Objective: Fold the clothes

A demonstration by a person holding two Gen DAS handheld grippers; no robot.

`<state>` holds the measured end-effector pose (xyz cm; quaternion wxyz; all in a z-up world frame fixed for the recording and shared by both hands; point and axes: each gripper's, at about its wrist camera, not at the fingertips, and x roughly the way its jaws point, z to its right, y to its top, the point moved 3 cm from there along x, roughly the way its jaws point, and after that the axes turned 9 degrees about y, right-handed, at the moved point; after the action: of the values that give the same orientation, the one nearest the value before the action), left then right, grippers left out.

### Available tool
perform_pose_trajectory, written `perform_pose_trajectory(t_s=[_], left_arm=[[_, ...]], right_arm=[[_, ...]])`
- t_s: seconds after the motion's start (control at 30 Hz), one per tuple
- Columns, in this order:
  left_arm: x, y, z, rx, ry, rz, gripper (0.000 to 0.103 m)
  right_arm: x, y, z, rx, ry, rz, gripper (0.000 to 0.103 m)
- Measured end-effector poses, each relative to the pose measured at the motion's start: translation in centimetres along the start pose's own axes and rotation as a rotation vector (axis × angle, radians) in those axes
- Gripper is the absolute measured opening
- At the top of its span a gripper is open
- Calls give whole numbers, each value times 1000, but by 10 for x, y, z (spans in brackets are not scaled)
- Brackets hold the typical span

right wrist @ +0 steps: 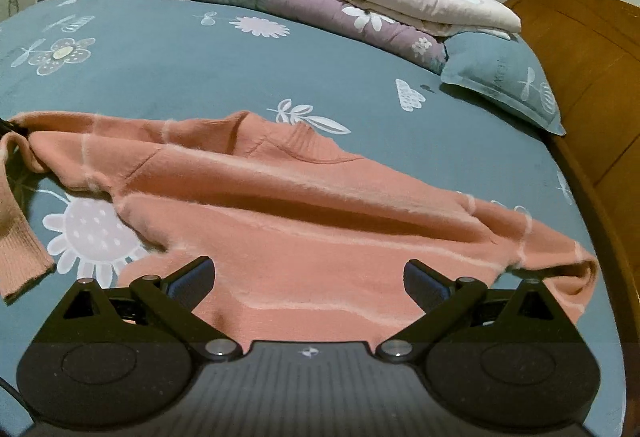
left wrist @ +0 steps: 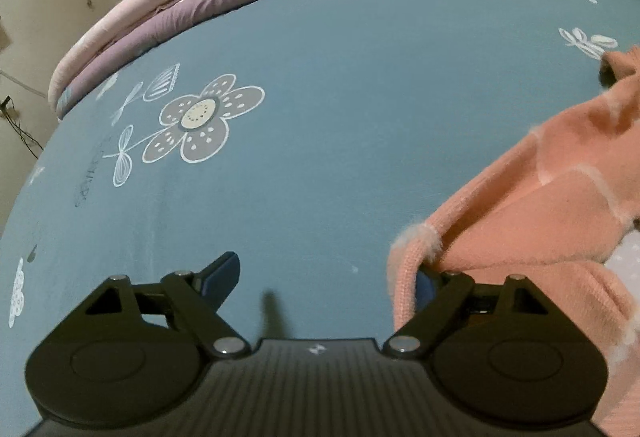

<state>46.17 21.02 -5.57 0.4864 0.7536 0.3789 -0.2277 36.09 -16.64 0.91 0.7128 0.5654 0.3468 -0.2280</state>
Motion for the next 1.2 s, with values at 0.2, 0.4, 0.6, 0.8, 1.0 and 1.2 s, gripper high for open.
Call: perform_pose_trajectory(t_s=[0.2,0.4,0.6,0.8,1.0,1.2], left_arm=[[-6,11,-15,7,-25,18,86],[-24,17,-20,18,-105,23,86],[-62,40,-14,63,-126,128,85],[-94,54,14,95,-208,168,86],[-109,24,74,166,-217,141,86],[-92,-4,109,193,-15,77,87]], right_arm=[[0,-2,3,30,1,3,103],[4,-6,2,26,17,-13,103],[15,-3,2,34,52,-18,103],[20,-7,2,8,99,-17,103],[25,-13,12,-1,147,-18,103],[27,-17,24,-28,195,-11,103]])
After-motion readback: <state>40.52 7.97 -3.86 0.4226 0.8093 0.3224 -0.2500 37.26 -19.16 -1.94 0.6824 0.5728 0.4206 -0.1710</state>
